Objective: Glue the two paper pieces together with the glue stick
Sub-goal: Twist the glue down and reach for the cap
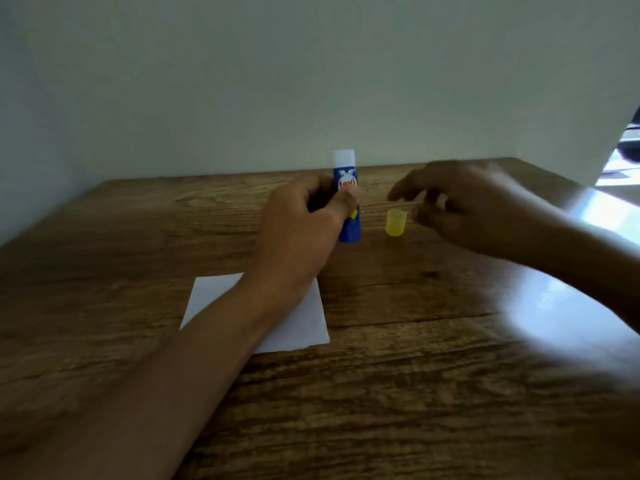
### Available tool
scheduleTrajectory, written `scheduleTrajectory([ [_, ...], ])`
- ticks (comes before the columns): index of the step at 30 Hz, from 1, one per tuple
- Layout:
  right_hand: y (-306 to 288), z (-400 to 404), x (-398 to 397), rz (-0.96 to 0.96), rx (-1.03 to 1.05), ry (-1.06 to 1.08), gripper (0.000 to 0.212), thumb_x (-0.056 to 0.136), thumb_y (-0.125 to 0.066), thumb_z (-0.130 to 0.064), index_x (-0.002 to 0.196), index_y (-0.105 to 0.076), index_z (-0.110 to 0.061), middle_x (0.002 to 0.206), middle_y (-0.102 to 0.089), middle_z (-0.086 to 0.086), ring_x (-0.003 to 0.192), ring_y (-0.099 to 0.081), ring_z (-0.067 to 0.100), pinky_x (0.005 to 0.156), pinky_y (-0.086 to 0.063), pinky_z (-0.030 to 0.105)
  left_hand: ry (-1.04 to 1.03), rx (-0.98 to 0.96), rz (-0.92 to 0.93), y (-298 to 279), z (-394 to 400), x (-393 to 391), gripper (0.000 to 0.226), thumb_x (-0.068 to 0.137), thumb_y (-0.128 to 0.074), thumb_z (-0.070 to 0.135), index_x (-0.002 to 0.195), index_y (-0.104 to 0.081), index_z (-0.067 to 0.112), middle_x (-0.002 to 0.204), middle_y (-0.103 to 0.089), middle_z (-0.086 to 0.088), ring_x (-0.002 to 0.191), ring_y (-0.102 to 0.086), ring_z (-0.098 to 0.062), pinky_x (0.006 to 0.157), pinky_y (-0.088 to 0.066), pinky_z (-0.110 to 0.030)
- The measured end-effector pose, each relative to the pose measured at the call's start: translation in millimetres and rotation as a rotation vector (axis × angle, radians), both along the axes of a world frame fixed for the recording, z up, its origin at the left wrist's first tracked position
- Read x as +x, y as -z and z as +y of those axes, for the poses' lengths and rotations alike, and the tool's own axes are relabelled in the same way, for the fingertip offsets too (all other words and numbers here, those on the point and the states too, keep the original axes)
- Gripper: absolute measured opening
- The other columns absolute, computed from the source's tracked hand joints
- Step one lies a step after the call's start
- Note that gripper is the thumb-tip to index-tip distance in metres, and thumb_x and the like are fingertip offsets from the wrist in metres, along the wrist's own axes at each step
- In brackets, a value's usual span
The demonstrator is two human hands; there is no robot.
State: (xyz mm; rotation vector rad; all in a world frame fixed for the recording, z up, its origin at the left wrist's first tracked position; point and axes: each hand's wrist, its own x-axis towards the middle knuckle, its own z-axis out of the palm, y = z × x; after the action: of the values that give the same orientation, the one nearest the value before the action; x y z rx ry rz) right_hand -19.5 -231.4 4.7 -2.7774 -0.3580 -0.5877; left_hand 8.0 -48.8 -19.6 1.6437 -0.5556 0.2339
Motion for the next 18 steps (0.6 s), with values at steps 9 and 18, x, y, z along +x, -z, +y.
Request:
scheduleTrajectory([
  [9, 13.6, 5.9, 6.0, 0.044, -0.247, -0.034, 0.019, 0.083, -0.057, -0.013, 0.099, -0.059, -0.022, 0.09, -0.055, -0.005, 0.076, -0.052, 0.014, 0.067, -0.037, 0.024, -0.032, 0.185, -0.092, 1.8, -3.2, -4.4, 0.02, 0.084, -0.056, 0.029, 0.098, -0.063, 0.017, 0.082, -0.063, 0.007, 0.076, -0.058, -0.007, 0.071, -0.047, -0.023],
  [18, -8.1, 3.2, -3.8, -0.098, -0.039, 0.045, 0.026, 0.088, -0.051, -0.012, 0.102, -0.067, -0.027, 0.086, -0.055, -0.003, 0.08, -0.047, 0.01, 0.066, -0.033, 0.02, -0.026, 0.224, -0.135, 2.1, -4.5, -5.0, 0.014, 0.083, -0.058, 0.028, 0.093, -0.063, 0.02, 0.074, -0.059, 0.014, 0.064, -0.054, 0.003, 0.057, -0.039, -0.006],
])
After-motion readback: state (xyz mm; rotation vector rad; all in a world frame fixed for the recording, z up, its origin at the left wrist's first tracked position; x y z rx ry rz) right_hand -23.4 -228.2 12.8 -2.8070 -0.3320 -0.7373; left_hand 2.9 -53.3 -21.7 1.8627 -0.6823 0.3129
